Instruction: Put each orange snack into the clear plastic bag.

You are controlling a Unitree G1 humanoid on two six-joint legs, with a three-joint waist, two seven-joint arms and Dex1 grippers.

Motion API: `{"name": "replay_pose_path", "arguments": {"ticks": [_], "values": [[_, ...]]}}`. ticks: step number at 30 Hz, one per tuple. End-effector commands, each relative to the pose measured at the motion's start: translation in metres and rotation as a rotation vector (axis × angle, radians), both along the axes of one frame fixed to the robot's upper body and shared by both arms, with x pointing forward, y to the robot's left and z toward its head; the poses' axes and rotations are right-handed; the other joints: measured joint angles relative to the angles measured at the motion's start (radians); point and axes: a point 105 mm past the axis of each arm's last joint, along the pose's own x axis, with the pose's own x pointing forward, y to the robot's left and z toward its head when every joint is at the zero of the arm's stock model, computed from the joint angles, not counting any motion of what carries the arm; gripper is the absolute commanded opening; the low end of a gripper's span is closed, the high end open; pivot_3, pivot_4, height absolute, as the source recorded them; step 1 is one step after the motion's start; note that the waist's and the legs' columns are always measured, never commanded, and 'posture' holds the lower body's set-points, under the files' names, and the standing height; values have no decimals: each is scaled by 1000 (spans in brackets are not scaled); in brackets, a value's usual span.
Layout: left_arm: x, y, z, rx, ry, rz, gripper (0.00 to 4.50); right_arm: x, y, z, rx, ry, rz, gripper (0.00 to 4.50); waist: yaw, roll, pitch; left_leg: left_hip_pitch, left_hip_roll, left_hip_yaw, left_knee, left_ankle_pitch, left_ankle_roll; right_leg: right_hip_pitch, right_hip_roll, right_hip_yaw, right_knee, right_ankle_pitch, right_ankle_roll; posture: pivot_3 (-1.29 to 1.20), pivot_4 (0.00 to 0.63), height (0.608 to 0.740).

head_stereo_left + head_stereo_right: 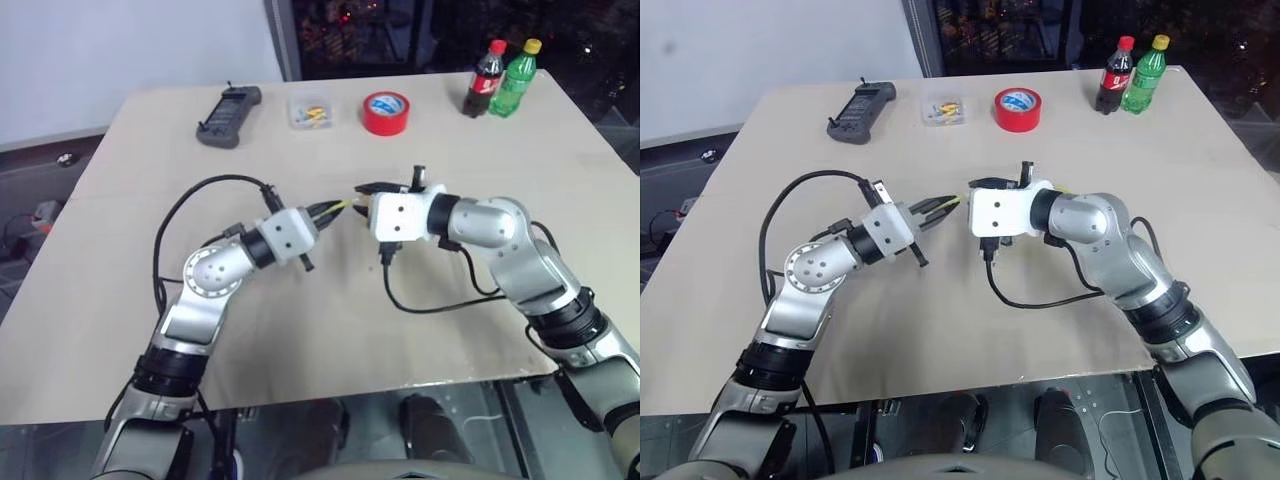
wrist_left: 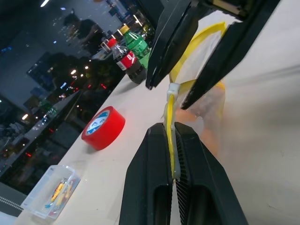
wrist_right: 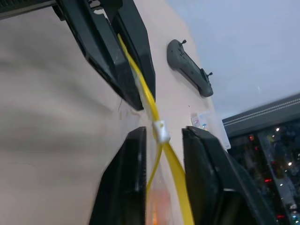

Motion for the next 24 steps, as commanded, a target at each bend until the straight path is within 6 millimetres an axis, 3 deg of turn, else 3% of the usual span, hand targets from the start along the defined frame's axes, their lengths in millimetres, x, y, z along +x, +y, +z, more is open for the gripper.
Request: {"name": "replay_pose_path", "arguments": {"ticks": [1, 2, 7, 14, 19, 24], "values": [[-7, -2, 9, 2, -58, -14, 0, -6, 5, 12, 7, -57, 38, 1437, 0, 0, 0, 0, 0, 0, 0, 0, 0, 0, 0, 0, 0, 0, 0, 0, 150, 740], [-7, -1, 9, 2, -57, -13, 0, -6, 5, 12, 6, -55, 38, 1437, 0, 0, 0, 0, 0, 0, 0, 0, 0, 0, 0, 0, 0, 0, 0, 0, 150, 740], [-7, 1, 7, -1, -53, -6, 0, -7, 5, 10, 4, -42, 40, 199, 1, 0, 0, 0, 0, 0, 0, 0, 0, 0, 0, 0, 0, 0, 0, 0, 150, 740], [-3, 9, 11, -26, -50, 20, 0, -2, -6, 13, 22, -33, -7, 199, 0, 0, 0, 0, 0, 0, 0, 0, 0, 0, 0, 0, 0, 0, 0, 0, 150, 740], [2, 22, 20, -66, -67, 65, 0, 31, -71, 3, -52, -46, -276, 199, 7, 0, 0, 0, 0, 0, 0, 0, 0, 0, 0, 0, 0, 0, 0, 0, 150, 740], [5, 30, 21, -81, -56, 88, 0, 39, -128, 5, -77, -54, -464, 199, 4, 0, 0, 0, -1, 0, 0, 0, 0, 0, -1, 0, 0, 0, 0, 0, 150, 740]]}}
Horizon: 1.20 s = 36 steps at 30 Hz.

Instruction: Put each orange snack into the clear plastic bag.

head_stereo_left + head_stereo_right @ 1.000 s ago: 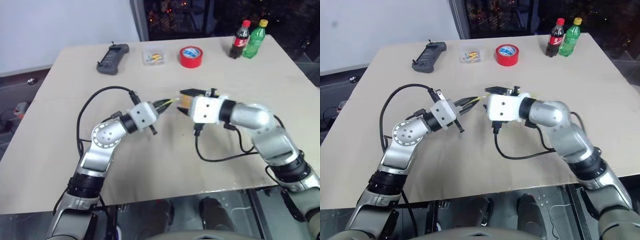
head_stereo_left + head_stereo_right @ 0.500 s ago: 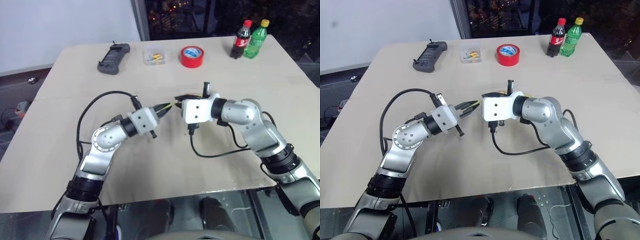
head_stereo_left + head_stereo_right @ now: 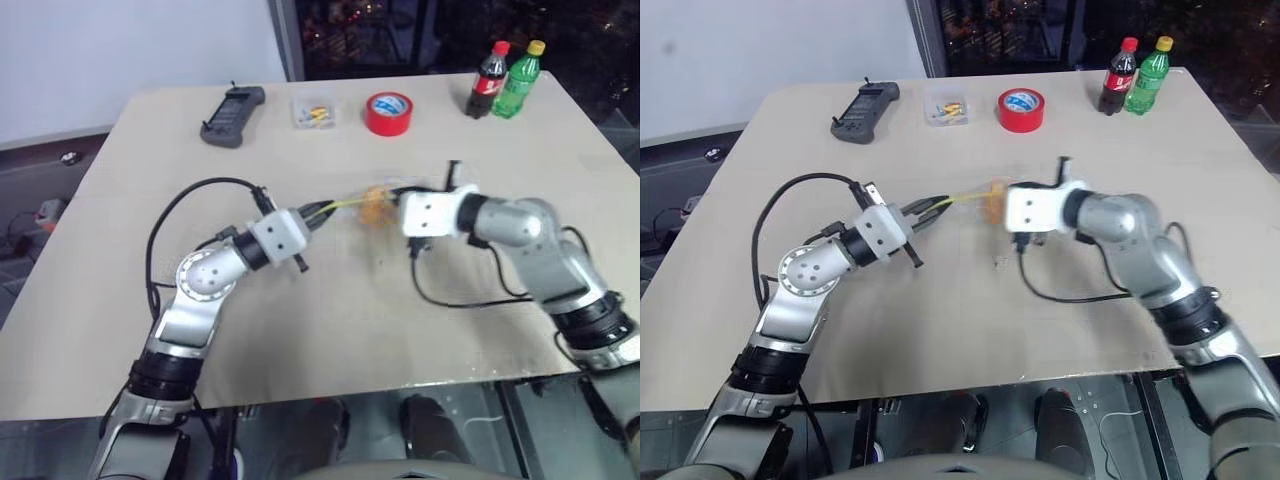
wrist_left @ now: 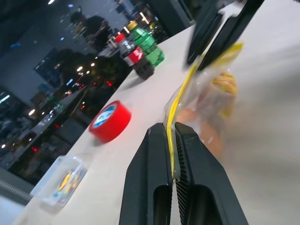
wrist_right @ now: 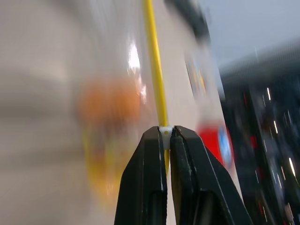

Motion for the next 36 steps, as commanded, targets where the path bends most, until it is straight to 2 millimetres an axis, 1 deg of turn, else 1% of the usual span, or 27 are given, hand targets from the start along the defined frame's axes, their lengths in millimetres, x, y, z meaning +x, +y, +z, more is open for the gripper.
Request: {"name": "replay_pose_path", "arguments": {"ticks": [1, 4, 7, 9, 10, 11, 12, 13, 15, 16, 18, 20, 21, 23, 24, 25, 26, 27, 28, 29, 30, 32, 34, 35, 36], "values": [[3, 16, 18, -53, -50, 52, 0, 7, -50, 18, 4, -63, -180, 199, -4, 0, 0, 0, 0, 0, 0, 0, 0, 0, 0, 0, 0, 0, 0, 0, 150, 740], [7, 15, 20, -79, -36, 56, 0, 9, -65, 22, 5, -77, -225, 199, -9, 0, 0, 0, 1, 1, 0, 0, 0, 0, 0, 1, 0, 0, 0, 0, 150, 740], [20, 10, 26, -144, -8, 72, 0, 21, -77, 34, 31, -133, -286, 199, -4, 0, 0, 1, 1, 1, 0, 0, 0, 0, 0, 2, 1, 0, 0, 0, 150, 740], [34, 6, 41, -210, 5, 84, 0, 31, -83, 48, 49, -194, -318, 199, -1, -1, 0, 1, 0, 1, 1, 0, 0, 0, 0, 2, 2, 0, 0, 0, 150, 740], [41, 4, 52, -224, -10, 80, 0, 34, -84, 58, 75, -226, -321, 199, -1, -1, 0, 0, 0, 1, 2, 0, 0, 0, 0, 1, 2, 0, 0, 0, 150, 740], [48, 2, 68, -230, -36, 71, 0, 32, -83, 68, 120, -226, -303, 199, -1, -1, 1, 0, -1, 1, 2, 0, 0, 0, 0, 1, 2, 0, 0, 0, 150, 740], [52, 1, 78, -231, -55, 63, 0, 31, -81, 75, 151, -222, -287, 199, 0, -1, 1, -1, 0, 1, 2, 0, 0, 0, 0, 0, 2, 0, 0, 0, 150, 740], [55, 0, 84, -222, -71, 54, 0, 29, -81, 79, 172, -220, -277, 199, -1, -1, 1, -2, 0, -1, 3, 0, 0, -1, 0, -1, 2, 0, 0, 0, 150, 740], [59, -3, 87, -186, -82, 34, 0, 20, -79, 81, 140, -216, -226, 199, -6, -1, 0, -9, 0, -1, 5, 0, 0, -6, -1, -2, 1, 0, 0, 0, 150, 740], [60, -5, 82, -164, -57, 24, 0, 14, -79, 81, 142, -214, -213, 199, -8, -1, 0, -10, 0, -1, 5, 0, 0, -7, -1, -2, 1, 0, 0, 0, 150, 740], [57, -12, 69, -119, -24, -13, 0, 0, -74, 76, 141, -207, -157, 199, -11, -1, 0, -10, 0, 1, 5, -1, 2, -7, -2, -3, 0, 0, 0, 0, 150, 740], [51, -15, 56, -79, 8, -36, 0, -11, -71, 65, 126, -177, -129, 199, -19, -1, 0, -11, -1, 1, 4, -2, 3, -8, -2, -5, 0, 0, 0, 0, 150, 740], [46, -17, 47, -43, 20, -54, 0, -18, -70, 56, 116, -145, -125, 199, -22, -1, 0, -11, -1, 1, 4, -2, 4, -8, -2, -5, 0, 0, 0, 0, 150, 740], [25, -19, 13, 40, 82, -111, 0, -40, -64, 25, 105, -19, -96, 199, -26, -1, 0, -13, -1, 1, 5, -2, 4, -10, -3, -5, 0, 0, 0, 0, 150, 740], [16, -18, 2, 63, 109, -133, 0, -48, -62, 14, 104, 29, -91, 199, -28, -1, 0, -13, -1, 1, 5, -2, 4, -11, -3, -5, 1, 0, 0, 0, 150, 740], [10, -18, -4, 74, 126, -143, 0, -53, -62, 8, 104, 56, -92, 199, -31, 0, 0, -12, 0, 2, 5, -2, 4, -11, -3, -4, 2, 0, 0, 0, 150, 740], [1, -15, -17, 98, 171, -159, 366, -57, -63, -1, 128, 83, -102, 461, -31, 0, 1, -12, 0, 2, 5, -2, 4, -11, -2, -3, 3, 0, 0, 0, 150, 740], [-7, -12, -26, 116, 210, -169, 586, -61, -63, -9, 151, 114, -112, 623, -31, 0, 1, -12, -1, 4, 8, -2, 3, -12, -2, -2, 6, 0, 0, 0, 150, 740], [-14, -9, -34, 131, 246, -176, 915, -66, -64, -17, 155, 147, -117, 951, -30, 0, 0, -11, 0, 5, 10, -2, 3, -11, -2, -2, 7, 1, 0, 0, 150, 740], [-20, -4, -39, 100, 319, -171, 1297, -72, -66, -26, 176, 189, -123, 1324, -27, 0, 0, -10, 0, 5, 11, -2, 3, -10, -1, -1, 7, 1, 0, 0, 150, 740], [-25, 1, -41, 64, 384, -166, 1735, -77, -66, -30, 215, 228, -127, 1826, -21, 1, 1, -6, 1, 5, 10, -2, 3, -6, -1, -1, 7, 2, 0, 0, 150, 740], [-30, 16, -38, -19, 494, -138, 2785, -90, -73, -40, 257, 309, -147, 2866, -5, 1, 1, 2, 1, 5, 9, -5, 8, 2, -1, -2, 5, 2, 0, 0, 150, 740], [-39, 33, -35, -71, 577, -125, 3789, -101, -87, -44, 320, 375, -188, 3891, 3, 1, 1, 4, 1, 5, 9, -6, 9, 5, -1, -2, 5, 1, 0, 0, 150, 740], [-43, 40, -35, -93, 613, -120, 4173, -106, -93, -44, 351, 404, -201, 4314, 5, 1, 1, 4, 1, 4, 9, -6, 9, 5, -1, -3, 5, 1, 0, 0, 150, 740], [-47, 49, -34, -104, 640, -106, 4435, -112, -99, -43, 378, 431, -216, 4486, 7, 1, 1, 5, 1, 4, 9, -6, 9, 5, -1, -3, 4, 1, 0, 0, 150, 740]]}}
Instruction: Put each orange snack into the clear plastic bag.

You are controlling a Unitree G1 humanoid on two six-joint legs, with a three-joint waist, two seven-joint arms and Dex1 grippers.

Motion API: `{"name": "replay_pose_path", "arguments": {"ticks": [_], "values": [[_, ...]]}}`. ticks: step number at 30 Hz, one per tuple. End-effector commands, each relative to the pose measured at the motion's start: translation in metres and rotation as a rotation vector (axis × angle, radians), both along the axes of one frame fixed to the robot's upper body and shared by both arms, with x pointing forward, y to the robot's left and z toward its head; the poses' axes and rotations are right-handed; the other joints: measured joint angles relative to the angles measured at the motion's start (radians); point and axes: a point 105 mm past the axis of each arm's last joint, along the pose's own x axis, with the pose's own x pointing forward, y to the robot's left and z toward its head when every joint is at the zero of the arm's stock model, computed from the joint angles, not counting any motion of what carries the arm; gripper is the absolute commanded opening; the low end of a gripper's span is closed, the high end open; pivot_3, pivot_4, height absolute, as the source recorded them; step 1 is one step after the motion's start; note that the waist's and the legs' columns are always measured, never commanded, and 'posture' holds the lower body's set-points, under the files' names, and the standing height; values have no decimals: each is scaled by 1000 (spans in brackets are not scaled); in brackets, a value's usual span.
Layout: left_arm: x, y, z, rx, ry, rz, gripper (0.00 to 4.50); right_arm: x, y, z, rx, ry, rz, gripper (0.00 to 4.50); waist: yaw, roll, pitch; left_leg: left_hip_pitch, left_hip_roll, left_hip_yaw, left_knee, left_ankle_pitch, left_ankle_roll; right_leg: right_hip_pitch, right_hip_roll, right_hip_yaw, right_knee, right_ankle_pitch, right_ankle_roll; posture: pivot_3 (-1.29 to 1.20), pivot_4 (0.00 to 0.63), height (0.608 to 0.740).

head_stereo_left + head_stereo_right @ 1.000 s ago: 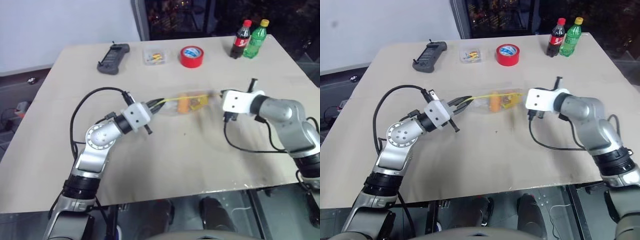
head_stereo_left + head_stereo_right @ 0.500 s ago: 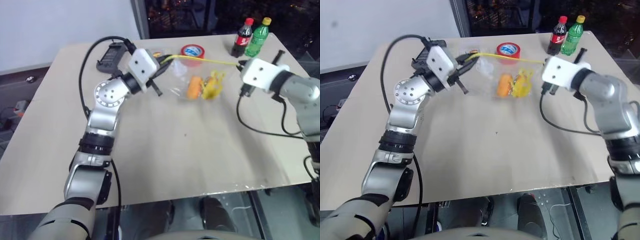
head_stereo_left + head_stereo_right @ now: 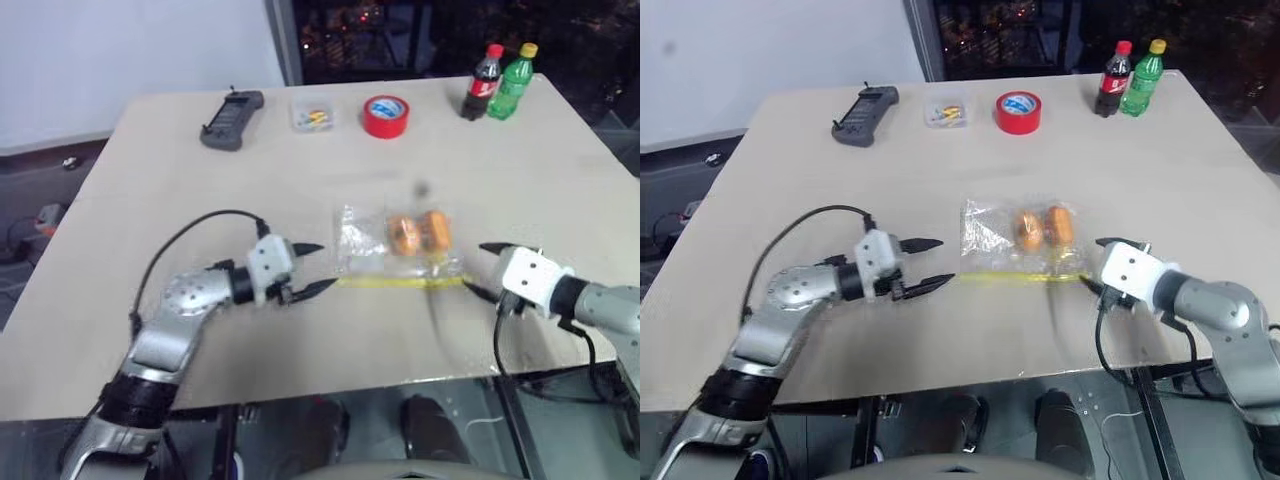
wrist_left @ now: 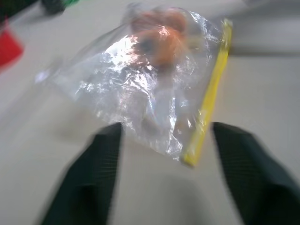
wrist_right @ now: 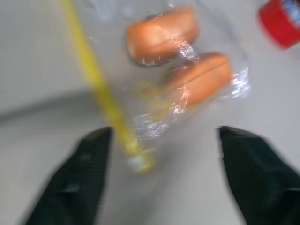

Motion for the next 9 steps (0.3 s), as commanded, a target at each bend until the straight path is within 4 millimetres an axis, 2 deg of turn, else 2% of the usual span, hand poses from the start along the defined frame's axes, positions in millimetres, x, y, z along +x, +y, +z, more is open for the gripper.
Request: {"name": "replay_pose_path", "arguments": {"ticks": [1, 5, 9], "values": [[-15, 20, 19, -68, 55, 17, 4435, -14, -20, 22, 85, 8, -53, 4486, 6, 0, 0, 1, 0, 0, 0, 0, 0, 1, 0, 0, -1, 0, 0, 0, 150, 740], [-27, 38, 31, -140, 111, 42, 4435, -26, -40, 31, 159, 44, -106, 4486, 10, 0, 0, 2, 0, 1, -1, -1, 1, 2, 0, 0, -2, 0, 0, 0, 150, 740], [-33, 45, 33, -147, 138, 36, 4435, -32, -45, 34, 209, 82, -119, 4486, 17, 0, 0, 4, 1, 1, -2, -1, 1, 4, 0, 0, -3, 0, 0, 0, 150, 740]]}}
